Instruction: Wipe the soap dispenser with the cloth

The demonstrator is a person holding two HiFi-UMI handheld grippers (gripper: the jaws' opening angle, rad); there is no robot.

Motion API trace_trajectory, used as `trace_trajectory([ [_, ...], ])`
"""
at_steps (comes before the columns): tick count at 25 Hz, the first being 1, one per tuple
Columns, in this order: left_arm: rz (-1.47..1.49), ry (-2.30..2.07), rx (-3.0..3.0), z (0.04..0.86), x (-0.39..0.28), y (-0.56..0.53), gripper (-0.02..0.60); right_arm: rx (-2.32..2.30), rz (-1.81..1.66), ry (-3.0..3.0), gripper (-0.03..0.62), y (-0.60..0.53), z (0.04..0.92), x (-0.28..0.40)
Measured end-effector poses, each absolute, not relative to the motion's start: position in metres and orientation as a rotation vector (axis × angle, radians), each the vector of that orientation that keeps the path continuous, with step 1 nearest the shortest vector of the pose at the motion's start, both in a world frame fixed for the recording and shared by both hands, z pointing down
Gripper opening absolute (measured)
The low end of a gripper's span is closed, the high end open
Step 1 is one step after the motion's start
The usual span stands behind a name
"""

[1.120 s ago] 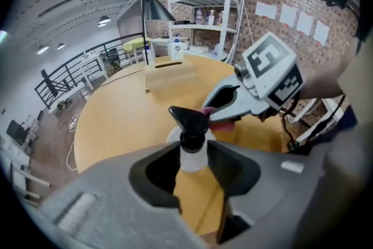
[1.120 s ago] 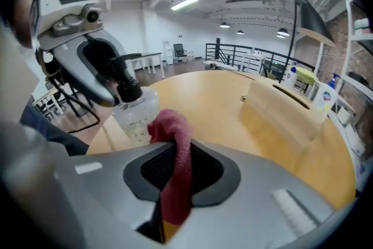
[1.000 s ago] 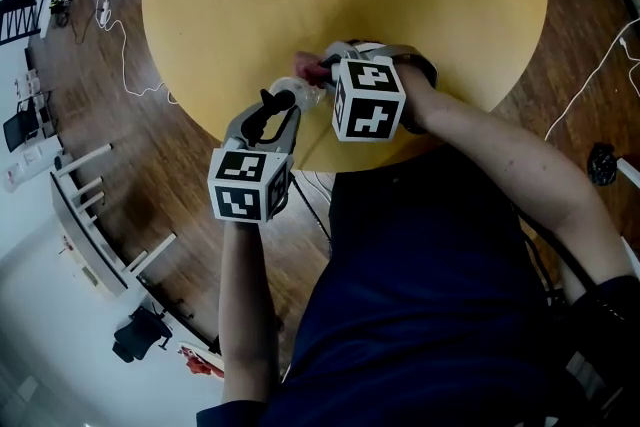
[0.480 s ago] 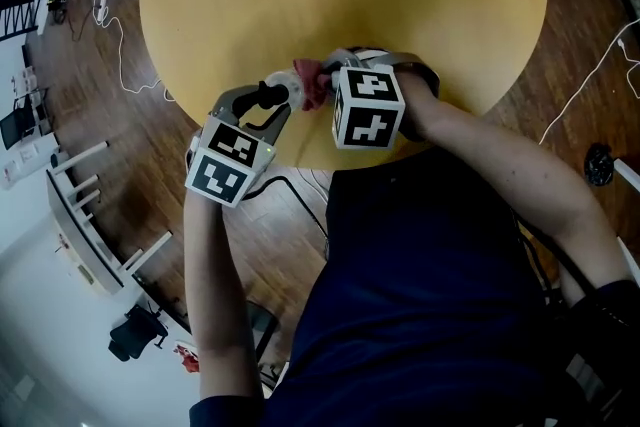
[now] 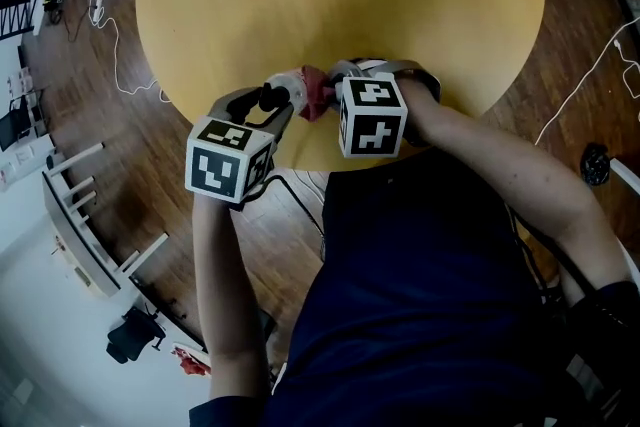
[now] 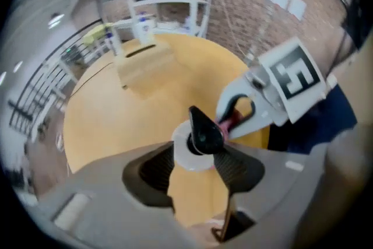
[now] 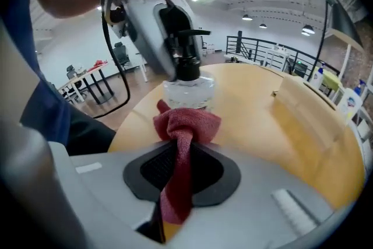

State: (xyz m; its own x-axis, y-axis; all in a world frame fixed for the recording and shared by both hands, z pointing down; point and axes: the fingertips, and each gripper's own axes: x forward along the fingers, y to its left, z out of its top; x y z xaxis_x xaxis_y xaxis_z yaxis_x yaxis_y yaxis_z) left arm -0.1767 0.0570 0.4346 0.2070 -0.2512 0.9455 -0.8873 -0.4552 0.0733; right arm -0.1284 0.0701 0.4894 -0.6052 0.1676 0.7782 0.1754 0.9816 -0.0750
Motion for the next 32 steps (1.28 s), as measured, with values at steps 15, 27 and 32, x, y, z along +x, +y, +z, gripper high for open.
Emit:
trace_trajectory([
  [15,1.616,-0.643,2.219,0.44,-0.168,0.056,0.157,-0.105,-0.077,-2.182,0.064,0.034,0.517,-0.143],
  [27,1.545,-0.836,2.119,0.437,-0.166,0.058,0.146,-0.199,-0.094,-2.107,0.064,0.037,0.52,-0.133],
  [32,1.739,-0.487,2.252,0.435,-0.155,0.054,0.147,-0.08,-0.066,-2.191,0.064,-0.01,0.502,-0.143],
])
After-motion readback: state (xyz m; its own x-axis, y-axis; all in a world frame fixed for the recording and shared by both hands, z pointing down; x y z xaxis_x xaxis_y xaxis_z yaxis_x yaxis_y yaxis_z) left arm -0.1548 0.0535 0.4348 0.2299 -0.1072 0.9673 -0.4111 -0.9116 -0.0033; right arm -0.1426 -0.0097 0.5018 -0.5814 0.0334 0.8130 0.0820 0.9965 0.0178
